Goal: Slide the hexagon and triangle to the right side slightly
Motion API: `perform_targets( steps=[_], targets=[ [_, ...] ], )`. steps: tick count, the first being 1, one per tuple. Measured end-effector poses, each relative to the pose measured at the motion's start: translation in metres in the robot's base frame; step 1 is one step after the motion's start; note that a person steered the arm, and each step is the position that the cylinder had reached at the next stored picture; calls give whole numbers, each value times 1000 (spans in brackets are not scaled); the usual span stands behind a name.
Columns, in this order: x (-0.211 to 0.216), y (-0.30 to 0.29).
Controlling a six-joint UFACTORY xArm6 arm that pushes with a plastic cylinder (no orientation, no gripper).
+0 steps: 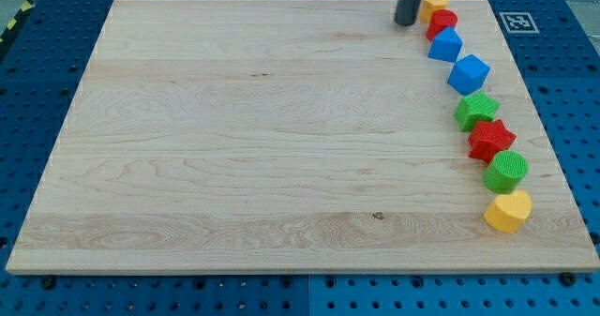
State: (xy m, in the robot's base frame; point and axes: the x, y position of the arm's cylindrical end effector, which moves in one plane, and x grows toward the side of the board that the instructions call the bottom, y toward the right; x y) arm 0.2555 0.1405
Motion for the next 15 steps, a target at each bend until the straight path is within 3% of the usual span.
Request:
perform_targets(
  steps=[2, 6, 9, 13, 14, 15],
  targets=[
    [44, -5],
    [46, 64],
    [62, -36],
    [-16, -34],
    [-44, 2],
    [-44, 7]
  ],
)
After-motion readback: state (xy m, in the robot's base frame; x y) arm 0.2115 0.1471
